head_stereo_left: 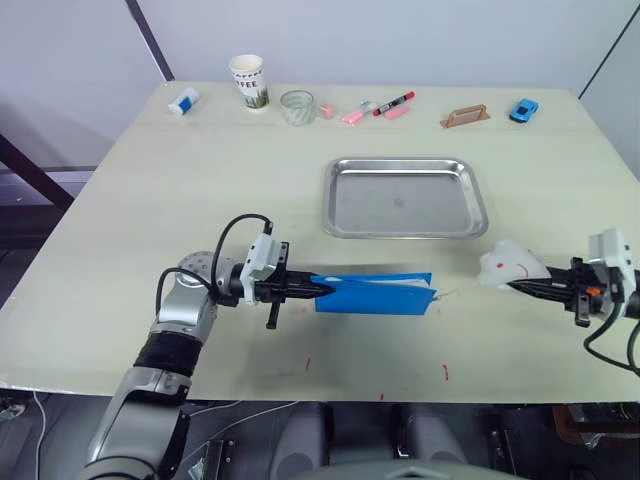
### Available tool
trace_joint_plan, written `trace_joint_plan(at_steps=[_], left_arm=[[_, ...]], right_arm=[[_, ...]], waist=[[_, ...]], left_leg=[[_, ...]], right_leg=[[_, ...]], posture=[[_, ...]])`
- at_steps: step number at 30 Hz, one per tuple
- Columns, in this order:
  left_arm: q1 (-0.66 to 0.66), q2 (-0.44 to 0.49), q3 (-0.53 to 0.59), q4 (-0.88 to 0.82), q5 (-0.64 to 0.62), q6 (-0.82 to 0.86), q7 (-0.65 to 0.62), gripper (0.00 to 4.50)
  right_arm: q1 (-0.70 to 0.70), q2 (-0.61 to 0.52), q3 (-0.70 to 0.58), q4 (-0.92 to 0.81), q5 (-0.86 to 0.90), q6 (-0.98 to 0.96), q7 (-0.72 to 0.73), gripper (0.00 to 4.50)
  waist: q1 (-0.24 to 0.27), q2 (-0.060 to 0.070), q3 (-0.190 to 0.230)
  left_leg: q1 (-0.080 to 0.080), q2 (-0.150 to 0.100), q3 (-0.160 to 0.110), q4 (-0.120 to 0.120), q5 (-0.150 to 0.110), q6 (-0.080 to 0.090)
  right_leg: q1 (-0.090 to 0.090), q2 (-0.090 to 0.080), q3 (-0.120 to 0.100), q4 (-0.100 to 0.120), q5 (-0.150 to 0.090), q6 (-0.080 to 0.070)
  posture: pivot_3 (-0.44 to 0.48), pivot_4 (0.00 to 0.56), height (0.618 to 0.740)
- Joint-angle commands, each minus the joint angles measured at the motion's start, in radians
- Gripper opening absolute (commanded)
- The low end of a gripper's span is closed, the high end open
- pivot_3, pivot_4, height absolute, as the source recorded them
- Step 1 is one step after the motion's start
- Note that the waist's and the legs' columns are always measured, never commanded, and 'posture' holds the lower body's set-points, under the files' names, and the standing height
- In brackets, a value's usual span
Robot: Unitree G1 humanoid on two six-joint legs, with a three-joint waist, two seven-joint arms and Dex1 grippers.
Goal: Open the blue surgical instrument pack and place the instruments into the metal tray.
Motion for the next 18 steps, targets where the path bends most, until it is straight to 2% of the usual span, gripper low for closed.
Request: trace_joint_plan(at_steps=[1, 9, 18], left_arm=[[0.006, 0.027, -0.023, -0.017, 0.051, 0.026, -0.009, 0.0], [0.008, 0.02, -0.033, -0.021, 0.069, 0.008, -0.003, 0.0], [0.01, 0.006, -0.048, -0.022, 0.076, -0.002, 0.007, 0.0]], right_arm=[[-0.035, -0.008, -0.084, -0.085, 0.112, 0.097, -0.044, 0.01], [-0.095, 0.045, -0.119, -0.18, 0.26, 0.252, -0.171, 0.01], [-0.241, 0.145, 0.019, -0.325, 0.314, 0.364, -0.333, 0.01]], waist=[[0.0, 0.0, 0.0], [0.002, 0.0, 0.0], [0.003, 0.0, 0.0]], left_leg=[[0.0, 0.0, 0.0, 0.0, 0.0, 0.0], [0.0, 0.0, 0.0, 0.0, 0.0, 0.0], [-0.001, 0.0, -0.001, 0.0, 0.0, 0.0]], right_leg=[[0.0, 0.0, 0.0, 0.0, 0.0, 0.0], [0.0, 0.0, -0.001, 0.0, 0.0, 0.0], [0.0, -0.001, -0.001, -0.001, 0.0, 0.0]], posture=[[0.0, 0.15, 0.74], [0.0, 0.15, 0.74], [0.0, 0.15, 0.74]])
